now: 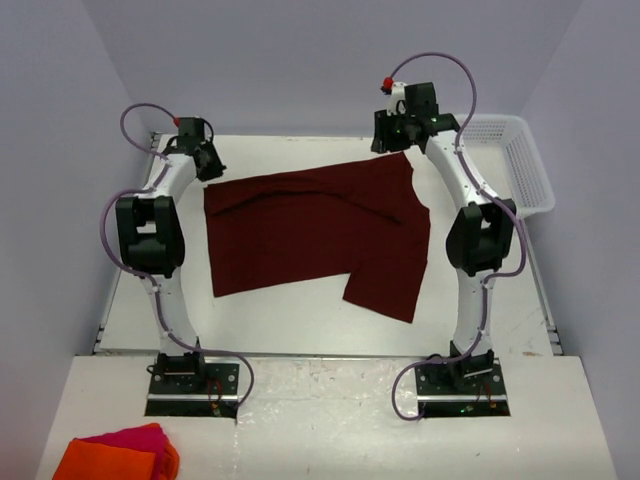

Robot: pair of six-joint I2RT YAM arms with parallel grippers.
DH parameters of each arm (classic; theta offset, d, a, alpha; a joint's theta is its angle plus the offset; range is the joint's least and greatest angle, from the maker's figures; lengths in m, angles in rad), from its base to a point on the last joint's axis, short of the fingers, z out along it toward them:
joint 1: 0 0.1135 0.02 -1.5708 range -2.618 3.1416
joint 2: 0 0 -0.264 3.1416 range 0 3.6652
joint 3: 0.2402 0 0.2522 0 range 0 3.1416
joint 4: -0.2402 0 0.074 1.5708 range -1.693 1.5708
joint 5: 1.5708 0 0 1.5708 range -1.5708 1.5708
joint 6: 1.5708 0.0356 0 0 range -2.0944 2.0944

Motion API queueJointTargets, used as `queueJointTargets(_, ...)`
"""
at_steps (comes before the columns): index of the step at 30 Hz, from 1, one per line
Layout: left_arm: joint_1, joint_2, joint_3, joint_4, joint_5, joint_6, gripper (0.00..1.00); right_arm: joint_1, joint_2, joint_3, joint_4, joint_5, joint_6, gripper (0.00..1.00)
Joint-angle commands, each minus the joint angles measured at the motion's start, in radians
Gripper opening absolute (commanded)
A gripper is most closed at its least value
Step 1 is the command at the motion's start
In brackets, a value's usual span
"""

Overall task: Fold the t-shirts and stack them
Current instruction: Fold the flattened tshirt in 1/3 of the way

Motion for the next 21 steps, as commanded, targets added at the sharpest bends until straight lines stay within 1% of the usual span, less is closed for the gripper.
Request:
queueJointTargets(1,-0.006,0.041,0.006,-0.021,0.105,0.024,0.0,-0.003,0.091,0.102,-0.133,-0.141,-0.003,0.55)
queueJointTargets(2,-0.006,0.046,0.009,-0.021,0.124,0.027,0.0,-0.003,0.124,0.115,-0.148,-0.141,-0.003,0.58)
queueJointTargets(4,-0.006,0.05,0.009,-0.002,0.171,0.032,0.0,-0.005,0.142,0.109,-0.159,-0.144,0.001,0.57)
queueJointTargets(6,-0.007,0.06,0.009,0.041,0.228,0.033,0.0,-0.005,0.149,0.087,-0.142,-0.148,0.015,0.5)
queueJointTargets(7,-0.007,0.067,0.012,0.05,0.281,0.033,0.0,-0.005,0.149,0.067,-0.133,-0.161,0.018,0.45)
queueJointTargets(8,-0.009,0.082,0.015,0.071,0.311,0.03,0.0,-0.005,0.151,0.061,-0.127,-0.181,0.02,0.46)
queueJointTargets(9,-0.007,0.089,0.018,0.082,0.335,0.025,0.0,-0.006,0.154,0.058,-0.116,-0.2,0.026,0.5)
queueJointTargets(10,-0.01,0.096,0.02,0.088,0.354,0.022,0.0,-0.005,0.157,0.056,-0.115,-0.203,0.034,0.56)
queueJointTargets(12,-0.01,0.107,0.018,0.087,0.336,0.012,0.0,-0.005,0.154,0.038,-0.107,-0.227,0.047,0.57)
queueJointTargets(13,-0.012,0.107,0.014,0.09,0.336,0.01,0.0,-0.005,0.146,0.018,-0.101,-0.232,0.057,0.55)
queueJointTargets(14,-0.01,0.11,0.009,0.093,0.336,0.013,0.0,-0.006,0.124,-0.005,-0.072,-0.229,0.082,0.33)
queueJointTargets(15,-0.012,0.113,0.006,0.09,0.33,0.013,0.0,-0.006,0.123,-0.031,-0.061,-0.224,0.096,0.14)
queueJointTargets(16,-0.012,0.115,0.004,0.087,0.31,0.013,0.0,-0.006,0.102,-0.067,-0.052,-0.214,0.109,0.0)
queueJointTargets(18,-0.012,0.122,-0.002,0.07,0.291,0.012,0.0,-0.006,0.076,-0.118,-0.029,-0.216,0.13,0.0)
queueJointTargets(21,-0.01,0.113,-0.039,0.067,0.282,0.005,0.0,-0.006,0.065,-0.146,-0.016,-0.195,0.164,0.0)
